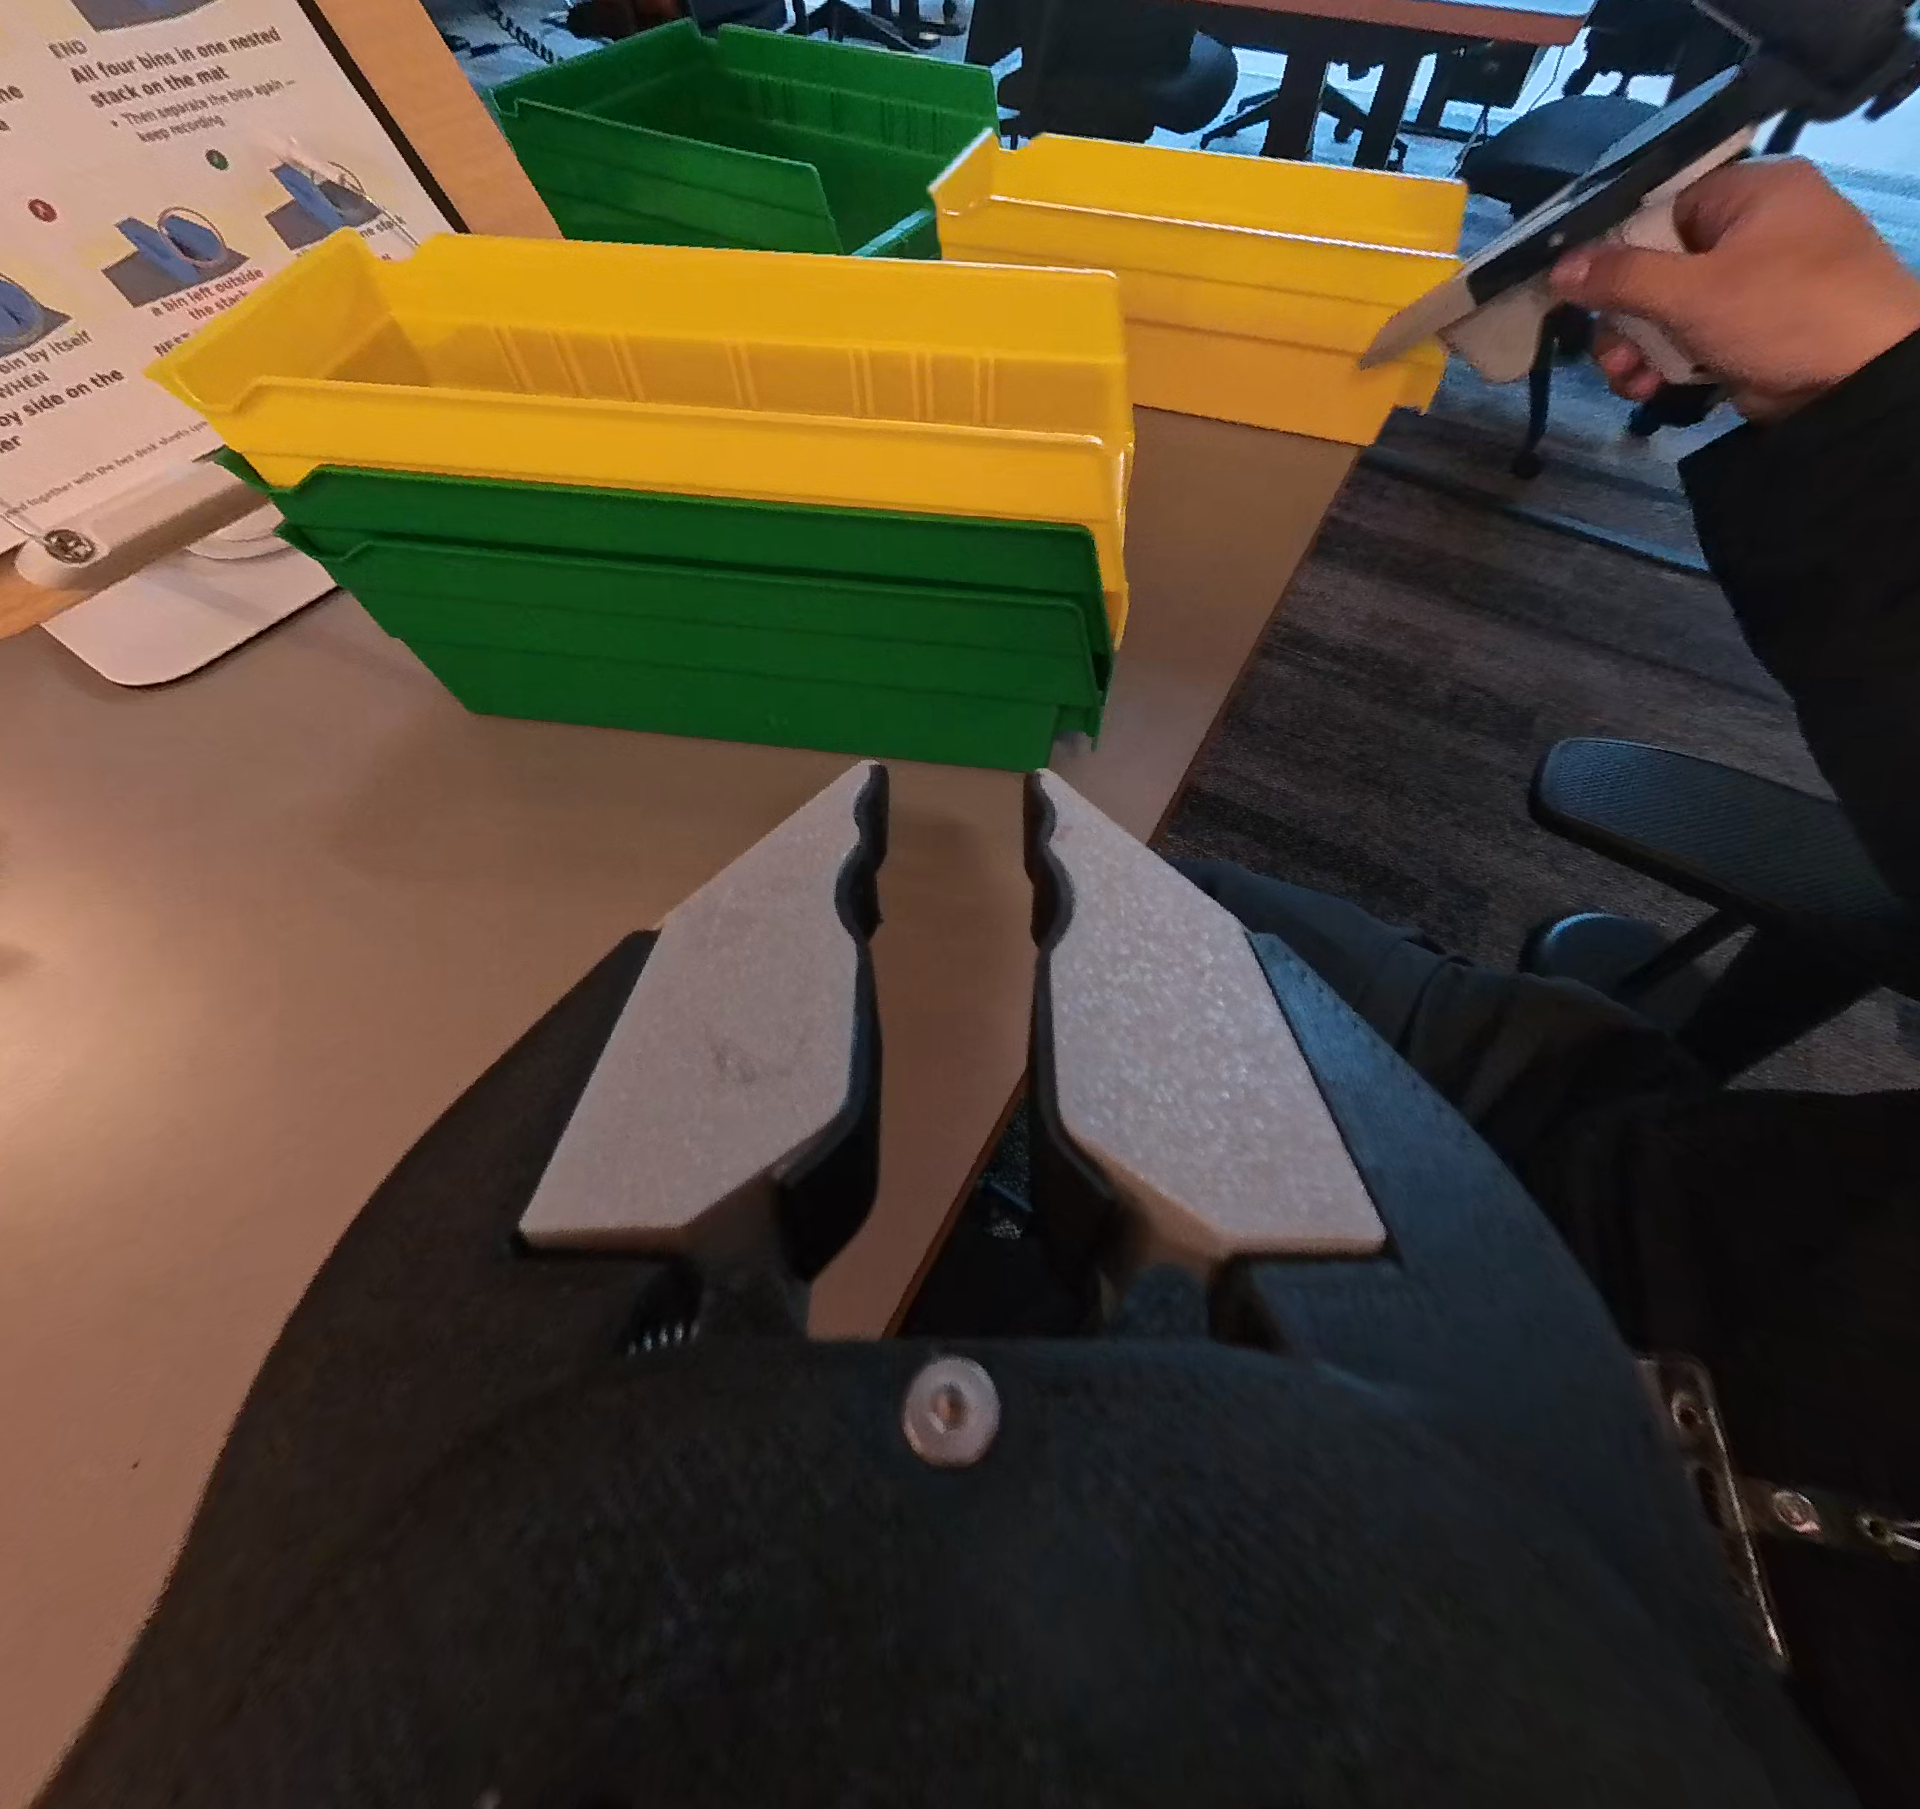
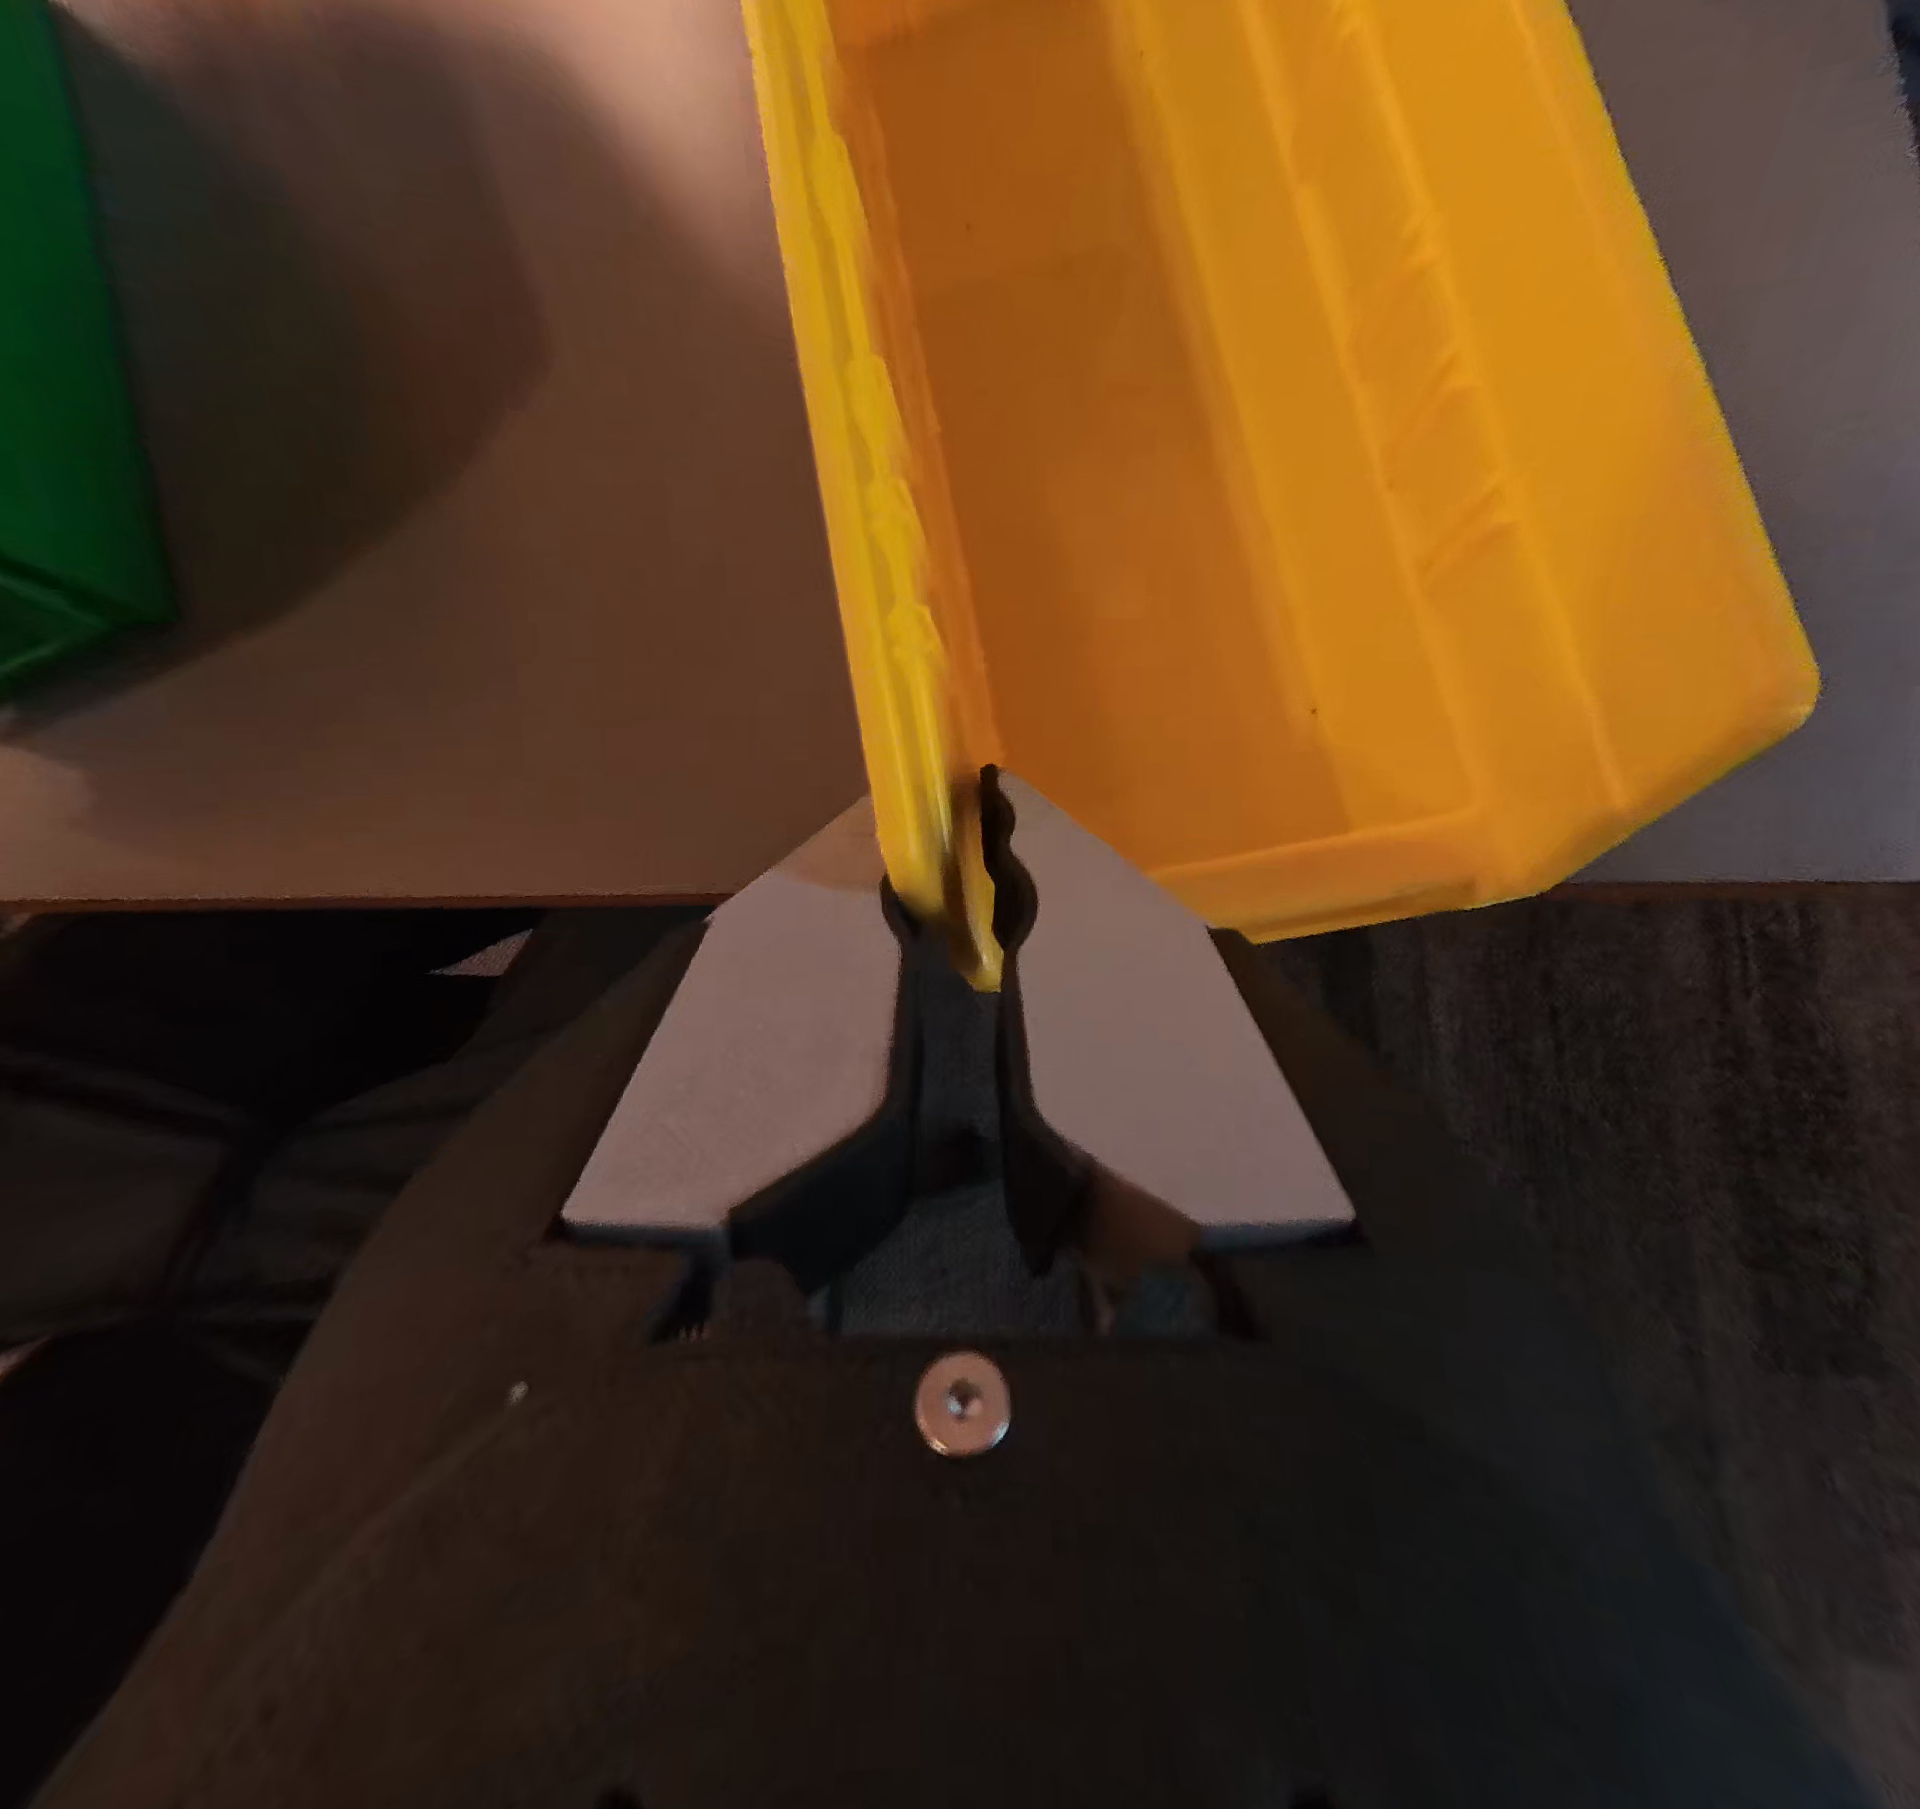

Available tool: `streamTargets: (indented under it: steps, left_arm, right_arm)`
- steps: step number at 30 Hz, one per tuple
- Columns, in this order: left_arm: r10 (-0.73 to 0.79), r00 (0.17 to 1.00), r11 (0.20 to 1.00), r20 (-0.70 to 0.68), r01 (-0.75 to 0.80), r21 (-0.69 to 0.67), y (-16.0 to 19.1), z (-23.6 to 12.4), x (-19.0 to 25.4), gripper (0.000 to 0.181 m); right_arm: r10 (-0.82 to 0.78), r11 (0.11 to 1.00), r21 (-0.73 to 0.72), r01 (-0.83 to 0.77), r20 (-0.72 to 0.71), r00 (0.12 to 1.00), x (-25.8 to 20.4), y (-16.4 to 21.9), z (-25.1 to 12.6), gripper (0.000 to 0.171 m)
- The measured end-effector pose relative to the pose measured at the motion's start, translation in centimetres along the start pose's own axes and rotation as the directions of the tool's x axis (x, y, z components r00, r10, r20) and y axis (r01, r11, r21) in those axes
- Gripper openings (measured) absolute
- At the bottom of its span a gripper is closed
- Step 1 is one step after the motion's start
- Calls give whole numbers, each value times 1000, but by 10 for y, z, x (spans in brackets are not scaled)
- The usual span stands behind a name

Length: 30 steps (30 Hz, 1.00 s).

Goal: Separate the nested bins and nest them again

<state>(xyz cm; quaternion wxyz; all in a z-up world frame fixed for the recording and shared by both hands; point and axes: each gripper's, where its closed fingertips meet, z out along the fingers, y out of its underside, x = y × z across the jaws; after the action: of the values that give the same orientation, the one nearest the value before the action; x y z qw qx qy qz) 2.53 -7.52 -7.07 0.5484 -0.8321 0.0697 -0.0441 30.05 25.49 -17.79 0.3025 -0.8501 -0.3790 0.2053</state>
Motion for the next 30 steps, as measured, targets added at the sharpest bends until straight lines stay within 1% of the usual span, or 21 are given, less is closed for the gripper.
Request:
streamTargets:
  steps: [4, 6, 7, 8, 10, 11, 12, 13, 14, 15, 17, 19, 21, 22, 23, 25, 26, 27, 28, 29, 30]
  left_arm:
    - [5, 1000, 1000, 1, -5, -15, 4, 2, 0, 24]
    - [5, 1000, 1000, 11, -5, -15, 4, 0, -3, 24]
    - [2, 1000, 1000, 16, -1, -9, 3, -2, -5, 24]
    - [-4, 1000, 1000, 17, 4, -1, 2, -4, -7, 24]
    - [-15, 1000, 1000, 26, 15, 10, 0, -7, -11, 24]
    - [-19, 999, 1000, 28, 19, 13, 0, -9, -13, 24]
    - [-22, 999, 1000, 29, 21, 16, 0, -10, -14, 25]
    - [-23, 999, 1000, 30, 22, 19, -1, -11, -14, 25]
    - [-22, 999, 1000, 32, 22, 20, -1, -11, -14, 25]
    - [-23, 999, 1000, 34, 22, 19, -1, -11, -14, 25]
    - [-22, 999, 1000, 41, 21, 12, 1, -9, -15, 27]
    - [-21, 999, 1000, 41, 21, 2, 3, -5, -15, 27]
    - [-23, 999, 1000, 43, 24, -11, 6, 2, -16, 27]
    - [-28, 999, 999, 45, 30, -34, 12, 8, -18, 28]
    - [-43, 998, 996, 39, 46, -73, 22, 15, -19, 32]
    - [-89, 996, 986, 12, 90, -138, 39, 28, -17, 35]
    - [-107, 994, 983, -3, 106, -148, 42, 34, -15, 35]
    - [-119, 993, 981, -16, 115, -153, 44, 40, -13, 36]
    - [-122, 992, 980, -23, 116, -164, 47, 44, -11, 36]
    - [-115, 993, 978, -24, 109, -177, 50, 48, -9, 37]
    - [-103, 995, 977, -19, 97, -190, 52, 50, -9, 37]
  right_arm:
    - [69, 997, 40, -67, -37, 997, 6, -7, 4, 5]
    - [70, 996, 53, -69, -24, 997, 6, -9, 3, 8]
    - [71, 995, 69, -70, -8, 997, 5, -12, 0, 19]
    - [74, 992, 100, -75, 8, 997, 3, -17, -6, 36]
    - [83, 979, 186, -87, 31, 996, 1, -31, -23, 51]
    - [83, 969, 228, -91, 46, 996, -1, -37, -32, 61]
    - [83, 958, 270, -96, 59, 995, -3, -43, -40, 77]
    - [85, 945, 310, -100, 63, 994, -4, -49, -48, 89]
    - [90, 932, 348, -104, 56, 994, -3, -55, -55, 96]
    - [95, 918, 383, -104, 42, 995, -2, -60, -61, 99]
    - [53, 900, 431, -66, 40, 998, -12, -69, -72, 108]
    - [-25, 873, 487, -10, 66, 997, -35, -80, -84, 111]
    - [-129, 837, 545, 40, 125, 984, -75, -89, -94, 117]
    - [-180, 824, 564, 54, 170, 969, -99, -92, -97, 116]
    - [-213, 814, 578, 54, 211, 954, -121, -94, -98, 118]
    - [-251, 789, 614, 4, 316, 915, -164, -99, -99, 133]
    - [-283, 779, 626, -30, 394, 874, -190, -104, -102, 134]
    - [-324, 783, 621, -42, 465, 824, -214, -110, -105, 129]
    - [-357, 795, 606, -24, 500, 789, -234, -116, -104, 120]
    - [-378, 811, 585, 20, 496, 782, -248, -124, -98, 118]
    - [-390, 826, 558, 78, 467, 794, -258, -134, -90, 119]
